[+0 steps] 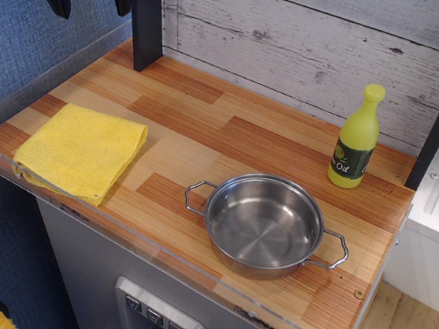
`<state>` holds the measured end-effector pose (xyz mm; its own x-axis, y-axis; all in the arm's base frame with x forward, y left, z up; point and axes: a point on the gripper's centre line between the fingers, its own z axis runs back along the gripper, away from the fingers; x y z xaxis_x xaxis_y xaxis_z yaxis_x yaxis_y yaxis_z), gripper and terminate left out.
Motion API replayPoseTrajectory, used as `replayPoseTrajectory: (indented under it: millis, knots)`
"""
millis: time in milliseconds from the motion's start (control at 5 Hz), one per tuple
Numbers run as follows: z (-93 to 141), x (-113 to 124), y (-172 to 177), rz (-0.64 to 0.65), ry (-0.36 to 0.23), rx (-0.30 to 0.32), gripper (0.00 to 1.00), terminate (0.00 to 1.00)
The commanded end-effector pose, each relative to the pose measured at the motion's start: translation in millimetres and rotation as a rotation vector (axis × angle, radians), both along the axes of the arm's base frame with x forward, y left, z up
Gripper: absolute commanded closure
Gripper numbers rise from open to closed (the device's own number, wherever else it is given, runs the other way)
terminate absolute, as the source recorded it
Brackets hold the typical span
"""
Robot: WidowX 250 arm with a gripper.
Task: Move the pot from bottom right to upper left side on the table
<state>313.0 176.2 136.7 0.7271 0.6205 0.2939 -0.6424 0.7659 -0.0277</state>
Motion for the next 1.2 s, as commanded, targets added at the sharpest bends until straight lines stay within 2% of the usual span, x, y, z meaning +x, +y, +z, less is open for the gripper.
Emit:
replayPoseTrajectory:
  millis: [0, 400, 600, 800, 1000]
  knots:
    - [0.0, 0.0, 0.0, 0.0, 0.0, 0.0, 0.0, 0.0]
    - [6.4, -38.3, -37.4, 0.048, -0.027, -0.038, 0.0, 0.0]
    - [7.3, -60.8, -69.1, 0.06, 0.012, -0.065, 0.0, 0.0]
    - [-5.1, -76.4, -101.3, 0.053, 0.061, -0.119, 0.0, 0.0]
    - [-19.8, -87.8, -126.2, -0.011, 0.078, -0.15, 0.0, 0.0]
